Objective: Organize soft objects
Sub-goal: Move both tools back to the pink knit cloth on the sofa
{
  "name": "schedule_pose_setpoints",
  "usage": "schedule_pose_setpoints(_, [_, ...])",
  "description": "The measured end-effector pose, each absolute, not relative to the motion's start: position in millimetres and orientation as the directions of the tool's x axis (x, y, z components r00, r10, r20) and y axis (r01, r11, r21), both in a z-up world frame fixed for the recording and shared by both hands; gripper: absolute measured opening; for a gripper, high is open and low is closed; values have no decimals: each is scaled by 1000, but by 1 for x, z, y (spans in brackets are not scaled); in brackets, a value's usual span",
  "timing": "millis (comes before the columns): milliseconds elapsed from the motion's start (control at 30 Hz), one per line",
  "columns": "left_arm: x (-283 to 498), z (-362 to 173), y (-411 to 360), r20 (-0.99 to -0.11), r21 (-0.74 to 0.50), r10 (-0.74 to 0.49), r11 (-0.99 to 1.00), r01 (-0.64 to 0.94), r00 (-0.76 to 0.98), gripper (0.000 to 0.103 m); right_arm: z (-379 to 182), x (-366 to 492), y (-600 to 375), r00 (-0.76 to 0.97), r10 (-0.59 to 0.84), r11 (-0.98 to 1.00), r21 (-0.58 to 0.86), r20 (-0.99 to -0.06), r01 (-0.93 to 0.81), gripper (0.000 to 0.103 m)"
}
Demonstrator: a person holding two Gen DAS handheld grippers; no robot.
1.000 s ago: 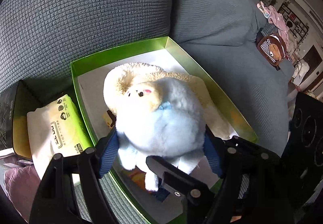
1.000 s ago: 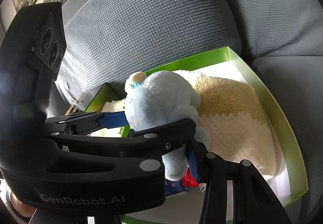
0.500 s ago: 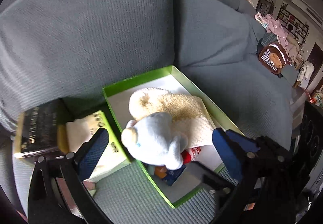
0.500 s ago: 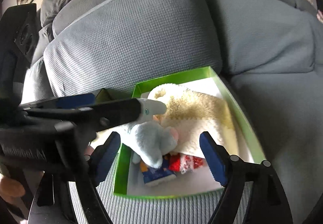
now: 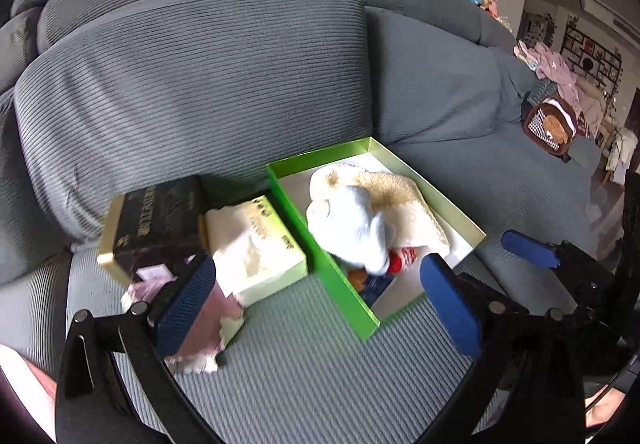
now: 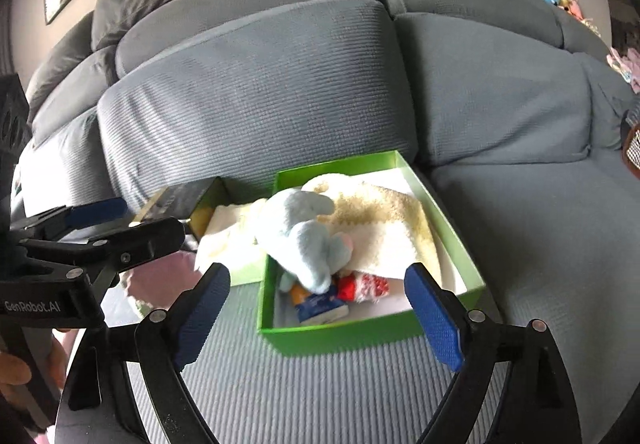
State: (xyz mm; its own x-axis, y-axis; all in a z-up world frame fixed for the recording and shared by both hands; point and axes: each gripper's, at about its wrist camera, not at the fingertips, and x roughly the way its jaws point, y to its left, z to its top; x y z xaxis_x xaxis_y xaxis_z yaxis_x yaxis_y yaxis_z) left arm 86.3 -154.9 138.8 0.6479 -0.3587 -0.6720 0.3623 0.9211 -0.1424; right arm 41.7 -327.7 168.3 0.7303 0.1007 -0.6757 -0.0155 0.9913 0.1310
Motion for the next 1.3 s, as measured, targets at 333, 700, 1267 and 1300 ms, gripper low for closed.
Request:
schedule_pose_setpoints(333, [46,141,-102,-653,-170,-325,943,285,685,102,178,14,-293,738,121,992,98,-664,-75,89])
schedule_pose_setpoints(700, [30,108,-23,-695,-224,-243,967,118,677,102,161,13,-250,692,161,986,80,-704,-147,89])
schedule_pose_setpoints(1267, [22,30,69,-796,-272,-157,956,-113,585,102,85,27,-160,512,379,900,177,-771,-399,89])
schedule_pose_setpoints(1300, [22,28,70,-797,-277,-162,954,-114,581,102,79,28,-154,498,389,893,184,-775,-411,89])
